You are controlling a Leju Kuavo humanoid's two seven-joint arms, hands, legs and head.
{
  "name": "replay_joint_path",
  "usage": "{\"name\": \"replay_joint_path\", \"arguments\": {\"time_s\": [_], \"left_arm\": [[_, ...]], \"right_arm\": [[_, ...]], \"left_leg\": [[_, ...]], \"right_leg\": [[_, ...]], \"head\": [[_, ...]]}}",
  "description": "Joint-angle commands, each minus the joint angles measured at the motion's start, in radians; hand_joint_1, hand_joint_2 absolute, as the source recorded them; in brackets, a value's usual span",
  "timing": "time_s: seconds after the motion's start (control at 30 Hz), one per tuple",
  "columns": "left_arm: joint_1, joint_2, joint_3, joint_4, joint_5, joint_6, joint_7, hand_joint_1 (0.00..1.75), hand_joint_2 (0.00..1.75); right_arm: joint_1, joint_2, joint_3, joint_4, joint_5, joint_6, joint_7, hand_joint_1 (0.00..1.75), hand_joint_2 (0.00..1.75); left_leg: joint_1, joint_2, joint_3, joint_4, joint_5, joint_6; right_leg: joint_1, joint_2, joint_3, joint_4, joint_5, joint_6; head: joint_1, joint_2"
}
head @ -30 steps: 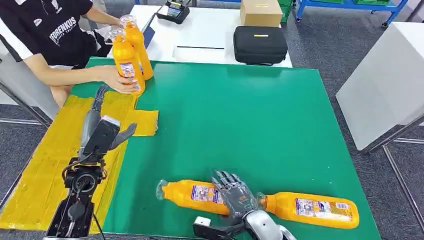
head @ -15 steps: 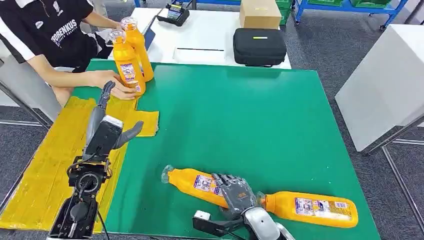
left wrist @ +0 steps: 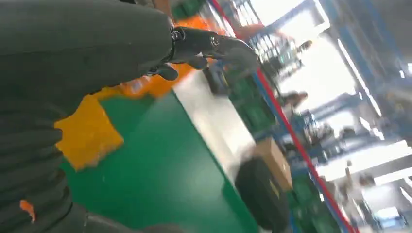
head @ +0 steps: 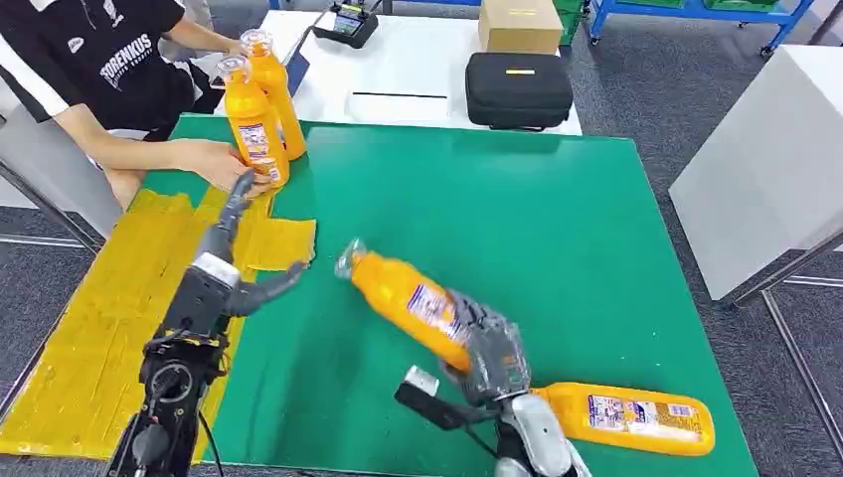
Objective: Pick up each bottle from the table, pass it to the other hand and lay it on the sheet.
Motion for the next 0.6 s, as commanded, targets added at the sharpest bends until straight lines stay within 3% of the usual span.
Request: {"name": "replay_joint_path", "arguments": {"time_s": [0.03,0.27,0.33,0.37,0.6], "left_arm": [[-0.031,0.005,-0.094,0.017,0.068,-0.058,0.024,0.00,1.75],[-0.086,0.012,-0.163,0.087,0.177,-0.115,0.075,0.00,1.75],[-0.089,0.012,-0.167,0.097,0.180,-0.114,0.073,0.00,1.75],[-0.096,0.014,-0.177,0.115,0.251,-0.147,0.068,0.00,1.75],[-0.147,0.000,-0.210,0.186,0.441,-0.230,0.107,0.00,1.75]], "right_arm": [[-0.064,0.084,-0.098,0.010,-0.046,-0.108,-0.070,1.75,1.75],[-0.089,0.127,-0.086,-0.025,-0.200,-0.376,-0.273,1.75,1.75],[-0.088,0.127,-0.083,-0.025,-0.200,-0.376,-0.274,1.75,1.75],[-0.087,0.128,-0.073,-0.038,-0.231,-0.420,-0.326,1.75,1.75],[-0.093,0.192,-0.146,-0.054,-0.225,-0.420,-0.463,1.75,1.75]], "left_leg": [[0.000,0.002,0.004,0.000,-0.002,-0.003],[0.001,0.001,0.002,0.000,-0.001,-0.002],[0.001,0.000,0.003,0.000,-0.001,-0.002],[0.001,0.000,0.005,0.000,-0.002,-0.003],[0.001,0.001,0.004,0.001,-0.002,-0.003]], "right_leg": [[0.001,0.000,0.004,0.000,-0.002,-0.002],[0.001,-0.001,0.001,0.000,-0.001,-0.002],[0.001,-0.002,0.003,0.000,-0.002,-0.002],[0.001,-0.002,0.005,0.000,-0.003,-0.003],[0.001,-0.001,0.003,0.001,-0.002,-0.003]], "head": [[0.000,0.000],[0.000,0.000],[0.000,0.000],[0.000,0.000],[0.000,0.000]]}}
